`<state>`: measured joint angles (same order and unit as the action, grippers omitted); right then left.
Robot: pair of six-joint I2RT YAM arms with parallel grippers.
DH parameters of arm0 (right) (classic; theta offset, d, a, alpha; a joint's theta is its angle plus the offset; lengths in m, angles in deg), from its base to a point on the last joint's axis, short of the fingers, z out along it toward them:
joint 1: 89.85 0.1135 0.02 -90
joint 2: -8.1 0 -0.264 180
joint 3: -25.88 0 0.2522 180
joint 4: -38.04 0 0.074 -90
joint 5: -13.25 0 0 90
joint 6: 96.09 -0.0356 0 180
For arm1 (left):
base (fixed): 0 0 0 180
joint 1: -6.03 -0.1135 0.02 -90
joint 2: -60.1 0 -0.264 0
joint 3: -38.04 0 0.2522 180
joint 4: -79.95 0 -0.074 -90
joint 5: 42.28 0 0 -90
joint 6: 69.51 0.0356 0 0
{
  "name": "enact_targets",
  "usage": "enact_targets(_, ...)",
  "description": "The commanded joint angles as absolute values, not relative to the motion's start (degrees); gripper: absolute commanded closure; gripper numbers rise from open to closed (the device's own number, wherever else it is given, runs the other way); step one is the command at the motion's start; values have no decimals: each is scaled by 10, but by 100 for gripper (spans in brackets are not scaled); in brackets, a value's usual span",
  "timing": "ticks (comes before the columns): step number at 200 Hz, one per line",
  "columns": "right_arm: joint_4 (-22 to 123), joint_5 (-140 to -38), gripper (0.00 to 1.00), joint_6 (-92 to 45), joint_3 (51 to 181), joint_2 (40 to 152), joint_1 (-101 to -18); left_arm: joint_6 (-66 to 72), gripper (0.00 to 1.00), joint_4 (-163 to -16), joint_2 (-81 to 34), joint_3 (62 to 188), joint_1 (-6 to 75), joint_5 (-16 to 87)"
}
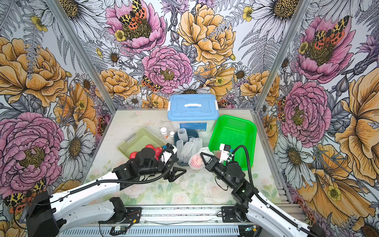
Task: Remove foam nets from apples
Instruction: Remove the foam net from the apple.
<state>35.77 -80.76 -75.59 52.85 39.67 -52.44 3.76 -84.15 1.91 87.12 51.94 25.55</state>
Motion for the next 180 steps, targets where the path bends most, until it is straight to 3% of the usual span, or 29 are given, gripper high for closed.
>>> enact_targets(1,343,-862,100,-832,519,376,-552,-119,7,-1016,9,819,435,118)
enact_targets(45,230,-869,100,-864,500,408,-558,-220,22,-1105,-95,866,479,79)
enact_targets(80,52,-867,100,-909,470,491,-558,-399,37,-1410,-202,831,490,68)
enact_targets(115,-20,-859,100,-913,469,534,-555,-486,52,-1612,-295,814,501,80)
enact_targets(142,20,-849,100,-892,476,507,-558,-479,53,-1629,-304,802,509,102)
enact_targets(180,80,-821,100,-874,472,452,-572,-434,52,-1536,-260,793,515,114)
